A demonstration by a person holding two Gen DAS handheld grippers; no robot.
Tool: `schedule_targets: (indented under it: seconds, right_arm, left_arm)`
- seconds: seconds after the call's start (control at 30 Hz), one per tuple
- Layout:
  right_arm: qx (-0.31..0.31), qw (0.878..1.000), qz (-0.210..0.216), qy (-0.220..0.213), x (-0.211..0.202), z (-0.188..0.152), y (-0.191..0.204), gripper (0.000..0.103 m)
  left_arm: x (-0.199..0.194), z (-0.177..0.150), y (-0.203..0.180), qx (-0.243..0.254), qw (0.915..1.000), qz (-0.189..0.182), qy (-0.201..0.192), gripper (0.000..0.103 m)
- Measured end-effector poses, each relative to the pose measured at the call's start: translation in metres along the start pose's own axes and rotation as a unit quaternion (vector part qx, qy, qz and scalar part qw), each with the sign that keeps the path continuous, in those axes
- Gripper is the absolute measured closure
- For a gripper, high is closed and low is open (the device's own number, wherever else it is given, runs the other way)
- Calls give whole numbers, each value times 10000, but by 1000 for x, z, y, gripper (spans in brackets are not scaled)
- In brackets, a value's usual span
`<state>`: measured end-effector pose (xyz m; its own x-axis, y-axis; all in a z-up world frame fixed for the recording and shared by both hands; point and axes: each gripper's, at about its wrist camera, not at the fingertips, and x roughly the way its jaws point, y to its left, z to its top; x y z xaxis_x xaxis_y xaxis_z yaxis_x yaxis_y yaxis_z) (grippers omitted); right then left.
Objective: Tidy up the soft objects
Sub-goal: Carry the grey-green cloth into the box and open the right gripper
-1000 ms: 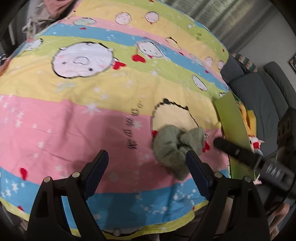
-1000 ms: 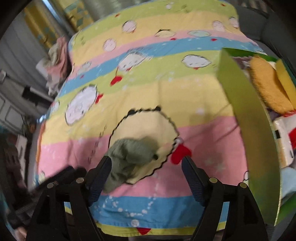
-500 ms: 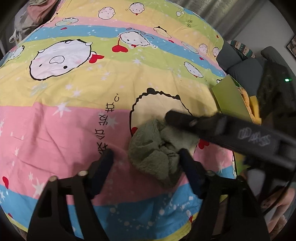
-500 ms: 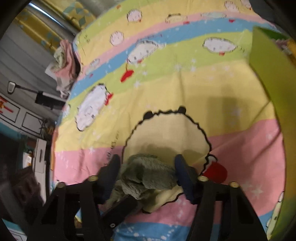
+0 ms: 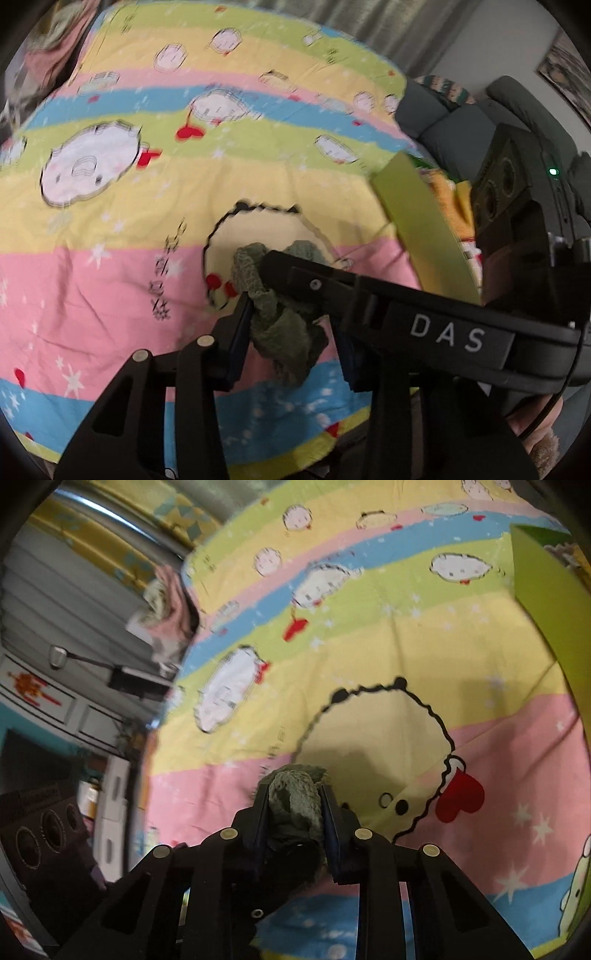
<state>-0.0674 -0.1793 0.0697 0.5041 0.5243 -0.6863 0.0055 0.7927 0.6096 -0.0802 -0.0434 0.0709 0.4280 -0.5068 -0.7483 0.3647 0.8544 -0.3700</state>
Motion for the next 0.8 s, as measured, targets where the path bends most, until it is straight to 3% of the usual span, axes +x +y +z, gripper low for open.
schedule_targets:
  seconds: [0.33,0.53,0.8]
  right_arm:
    - [-128,9921,73,-1246,-95,6,17,74]
    - [-30,9824,-43,-1865,-146,5,6,74]
    - [308,9658,-543,-2517,-201,0,-31,74]
  left_arm:
    - [-48,21,-68,929,9922,-410,-730,64]
    - [-54,32,-109,1423,9831,-747,-872,64]
    - [-35,39,-167,2058,9669,-1304,-753,64]
